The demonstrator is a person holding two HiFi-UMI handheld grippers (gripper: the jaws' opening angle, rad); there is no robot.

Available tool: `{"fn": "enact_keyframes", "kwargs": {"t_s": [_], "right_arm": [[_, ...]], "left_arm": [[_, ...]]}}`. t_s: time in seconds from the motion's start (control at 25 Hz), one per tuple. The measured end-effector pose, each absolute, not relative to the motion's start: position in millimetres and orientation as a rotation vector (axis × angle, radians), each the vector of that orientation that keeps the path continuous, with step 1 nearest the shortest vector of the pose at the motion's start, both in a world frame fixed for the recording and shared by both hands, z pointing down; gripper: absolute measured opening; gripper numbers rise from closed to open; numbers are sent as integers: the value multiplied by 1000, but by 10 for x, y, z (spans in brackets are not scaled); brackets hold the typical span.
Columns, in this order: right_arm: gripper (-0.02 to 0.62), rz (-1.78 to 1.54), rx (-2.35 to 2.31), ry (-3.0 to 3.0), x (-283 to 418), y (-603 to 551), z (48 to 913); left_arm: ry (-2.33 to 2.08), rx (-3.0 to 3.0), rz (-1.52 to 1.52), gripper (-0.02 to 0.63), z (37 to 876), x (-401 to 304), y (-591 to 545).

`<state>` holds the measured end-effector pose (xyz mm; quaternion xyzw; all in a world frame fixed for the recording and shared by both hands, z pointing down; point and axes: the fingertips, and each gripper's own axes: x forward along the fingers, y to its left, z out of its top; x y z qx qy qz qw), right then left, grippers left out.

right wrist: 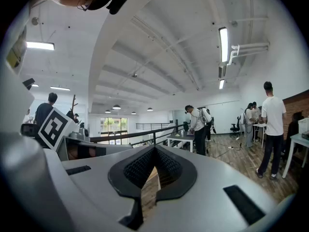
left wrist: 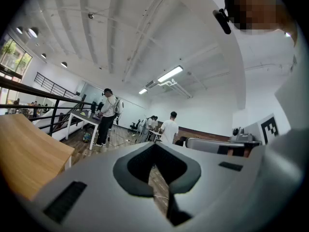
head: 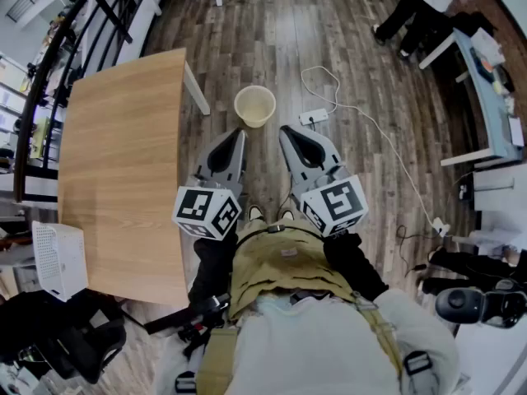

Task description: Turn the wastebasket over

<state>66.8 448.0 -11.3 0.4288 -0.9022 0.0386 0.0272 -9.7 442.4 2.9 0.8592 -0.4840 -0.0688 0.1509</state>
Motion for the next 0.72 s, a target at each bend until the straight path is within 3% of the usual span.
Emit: {"fn": "enact_keyframes", "kwargs": {"t_s": [0.72], "right_arm": [[20,156,1301,-2760,297,4273,174]], "left_arm": [[-1355,2433,-139,0,406,-477,4186]]}}
